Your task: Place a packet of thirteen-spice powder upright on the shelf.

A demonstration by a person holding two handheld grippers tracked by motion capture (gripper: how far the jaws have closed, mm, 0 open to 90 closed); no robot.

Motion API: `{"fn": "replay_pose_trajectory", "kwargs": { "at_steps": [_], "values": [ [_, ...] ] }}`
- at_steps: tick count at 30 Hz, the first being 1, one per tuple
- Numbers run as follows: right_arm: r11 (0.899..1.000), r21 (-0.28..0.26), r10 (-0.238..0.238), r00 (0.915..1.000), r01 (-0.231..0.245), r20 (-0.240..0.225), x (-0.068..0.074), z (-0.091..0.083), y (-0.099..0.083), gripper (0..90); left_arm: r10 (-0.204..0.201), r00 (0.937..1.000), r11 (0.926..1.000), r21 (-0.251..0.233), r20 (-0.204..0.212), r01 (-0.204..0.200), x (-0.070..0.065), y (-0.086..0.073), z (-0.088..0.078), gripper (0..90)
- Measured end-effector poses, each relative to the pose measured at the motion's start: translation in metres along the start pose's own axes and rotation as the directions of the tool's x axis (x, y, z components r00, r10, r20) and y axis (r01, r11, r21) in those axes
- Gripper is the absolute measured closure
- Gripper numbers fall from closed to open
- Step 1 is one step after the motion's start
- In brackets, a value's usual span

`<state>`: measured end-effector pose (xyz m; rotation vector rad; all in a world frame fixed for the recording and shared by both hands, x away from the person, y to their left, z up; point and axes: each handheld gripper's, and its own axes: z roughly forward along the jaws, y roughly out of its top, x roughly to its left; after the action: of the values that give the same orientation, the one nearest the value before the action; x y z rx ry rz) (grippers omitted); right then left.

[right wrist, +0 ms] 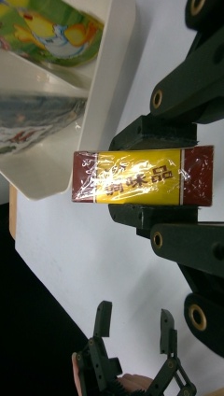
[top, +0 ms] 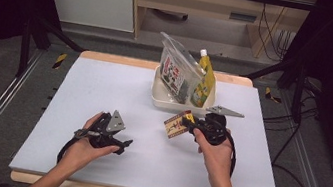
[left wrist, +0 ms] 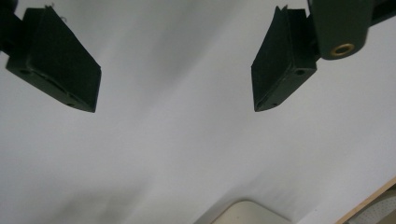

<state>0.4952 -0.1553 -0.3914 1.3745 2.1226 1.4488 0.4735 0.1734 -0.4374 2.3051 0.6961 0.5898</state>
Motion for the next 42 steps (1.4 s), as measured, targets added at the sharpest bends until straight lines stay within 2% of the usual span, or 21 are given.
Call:
{"fn": "replay_pose_trajectory", "kwargs": {
  "at_steps": [6,7,10,12,16,22,28,33,35,42],
  "values": [
    [1.000,-0.013,0.002,0.9998,-0.002,0.022,-0.005,-0.005,0.001,68.1,-0.022,0.9996,0.9997,-0.010,-0.018,0.022,0.007,-0.005,-0.003,13.3],
    [1.000,-0.017,0.001,0.9997,-0.001,0.024,-0.006,-0.006,0.002,68.1,-0.015,0.9997,0.9999,-0.002,-0.020,0.015,0.009,-0.006,-0.004,12.9],
    [1.000,-0.028,0.001,0.9990,0.001,0.045,-0.009,-0.011,0.003,68.1,-0.028,0.9991,0.9996,-0.004,-0.031,0.028,0.013,-0.010,-0.006,12.6],
    [0.999,-0.034,0.000,0.9983,0.002,0.058,-0.010,-0.013,0.003,68.1,-0.017,0.9992,0.9998,0.009,-0.038,0.017,0.016,-0.011,-0.008,12.1],
    [0.999,-0.042,-0.005,0.9967,0.009,0.081,-0.013,-0.018,0.005,68.0,-0.035,0.9982,0.9994,-0.004,-0.050,0.034,0.022,-0.014,-0.011,11.6],
    [0.998,-0.049,-0.023,0.9901,0.030,0.138,-0.017,-0.026,0.006,68.0,-0.061,0.9952,0.9981,-0.012,-0.077,0.061,0.034,-0.021,-0.017,11.5],
    [0.998,-0.048,-0.041,0.9799,0.051,0.195,-0.020,-0.032,0.008,68.0,-0.087,0.9904,0.9962,-0.018,-0.107,0.086,0.042,-0.026,-0.021,11.4],
    [0.997,-0.047,-0.052,0.9733,0.064,0.224,-0.020,-0.037,0.010,68.0,-0.092,0.9885,0.9956,-0.029,-0.121,0.089,0.043,-0.026,-0.021,11.0],
    [0.997,-0.044,-0.055,0.9711,0.067,0.232,-0.021,-0.038,0.011,68.1,-0.081,0.9880,0.9965,-0.030,-0.131,0.078,0.044,-0.027,-0.022,10.9],
    [0.996,-0.041,-0.060,0.9602,0.074,0.273,-0.023,-0.044,0.012,68.1,-0.091,0.9840,0.9957,-0.032,-0.153,0.087,0.049,-0.029,-0.024,10.5]
  ]
}}
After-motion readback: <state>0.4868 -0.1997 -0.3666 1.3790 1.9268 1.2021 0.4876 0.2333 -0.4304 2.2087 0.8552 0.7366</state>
